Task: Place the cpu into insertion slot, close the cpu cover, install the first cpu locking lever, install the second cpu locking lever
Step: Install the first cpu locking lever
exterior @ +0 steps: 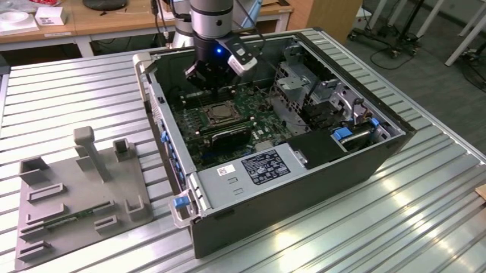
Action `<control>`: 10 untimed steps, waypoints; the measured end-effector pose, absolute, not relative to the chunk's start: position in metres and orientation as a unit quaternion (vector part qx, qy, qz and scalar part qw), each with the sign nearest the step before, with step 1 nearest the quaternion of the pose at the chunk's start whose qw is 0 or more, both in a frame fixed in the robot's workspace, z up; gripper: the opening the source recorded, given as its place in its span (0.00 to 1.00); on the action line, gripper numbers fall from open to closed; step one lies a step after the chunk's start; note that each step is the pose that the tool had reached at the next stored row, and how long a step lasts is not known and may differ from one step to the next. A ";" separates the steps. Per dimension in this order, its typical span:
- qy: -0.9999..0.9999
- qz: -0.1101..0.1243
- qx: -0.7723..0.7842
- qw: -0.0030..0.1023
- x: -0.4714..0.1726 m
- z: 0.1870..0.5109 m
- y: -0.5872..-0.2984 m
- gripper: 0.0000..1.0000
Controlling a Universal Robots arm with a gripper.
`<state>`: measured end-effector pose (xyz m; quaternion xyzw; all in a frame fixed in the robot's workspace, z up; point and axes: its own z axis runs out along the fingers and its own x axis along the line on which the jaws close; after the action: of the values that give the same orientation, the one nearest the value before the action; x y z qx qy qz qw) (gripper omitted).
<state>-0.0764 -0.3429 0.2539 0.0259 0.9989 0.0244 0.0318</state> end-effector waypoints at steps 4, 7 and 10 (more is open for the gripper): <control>0.999 0.024 0.026 0.033 -0.083 0.254 -0.343 0.11; 0.999 0.024 0.026 0.034 -0.088 0.254 -0.343 0.11; 0.999 0.024 0.026 0.034 -0.093 0.254 -0.343 0.11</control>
<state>-0.0928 -0.3430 0.2539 0.0259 0.9988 0.0244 0.0343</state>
